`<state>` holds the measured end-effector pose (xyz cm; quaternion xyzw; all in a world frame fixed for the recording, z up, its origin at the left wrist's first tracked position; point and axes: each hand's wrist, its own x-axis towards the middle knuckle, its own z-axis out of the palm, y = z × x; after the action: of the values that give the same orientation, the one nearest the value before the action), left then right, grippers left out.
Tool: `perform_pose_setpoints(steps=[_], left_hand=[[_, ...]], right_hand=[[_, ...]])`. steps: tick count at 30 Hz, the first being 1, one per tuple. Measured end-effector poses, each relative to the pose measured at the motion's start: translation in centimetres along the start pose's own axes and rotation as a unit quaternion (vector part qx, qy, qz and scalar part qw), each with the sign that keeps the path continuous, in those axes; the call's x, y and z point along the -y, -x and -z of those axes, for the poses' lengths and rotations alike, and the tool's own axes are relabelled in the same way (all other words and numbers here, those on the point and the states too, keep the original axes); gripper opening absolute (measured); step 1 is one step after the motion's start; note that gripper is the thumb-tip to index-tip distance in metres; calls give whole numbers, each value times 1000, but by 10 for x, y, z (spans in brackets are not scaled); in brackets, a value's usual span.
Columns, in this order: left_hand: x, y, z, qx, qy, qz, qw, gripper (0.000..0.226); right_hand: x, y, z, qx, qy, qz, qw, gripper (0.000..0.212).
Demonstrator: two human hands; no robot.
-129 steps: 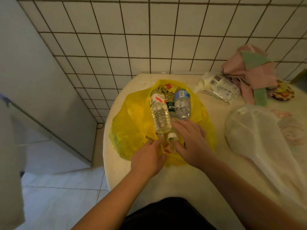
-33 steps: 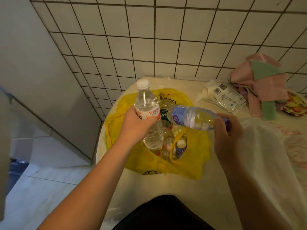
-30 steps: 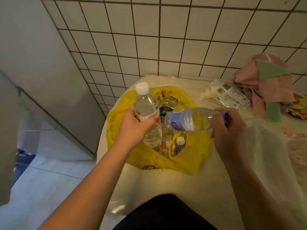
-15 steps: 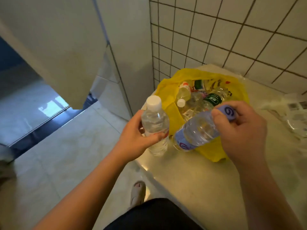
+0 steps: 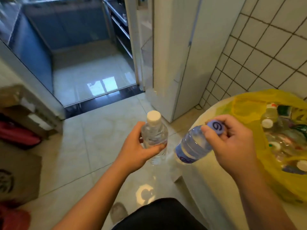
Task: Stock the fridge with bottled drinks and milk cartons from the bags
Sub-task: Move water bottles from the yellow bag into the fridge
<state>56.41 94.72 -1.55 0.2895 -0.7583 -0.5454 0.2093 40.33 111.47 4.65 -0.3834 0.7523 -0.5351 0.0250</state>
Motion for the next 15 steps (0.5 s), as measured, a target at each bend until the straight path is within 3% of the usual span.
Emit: perform_pose_setpoints(steps=[8, 15], left_hand=[[71, 15, 174, -80, -2, 25, 996, 50], [110, 20, 283, -171, 13, 60, 983, 50]], right_hand=[[69, -19, -185, 80, -9, 25, 996, 26], [115, -45, -306, 186, -49, 22, 981, 11]])
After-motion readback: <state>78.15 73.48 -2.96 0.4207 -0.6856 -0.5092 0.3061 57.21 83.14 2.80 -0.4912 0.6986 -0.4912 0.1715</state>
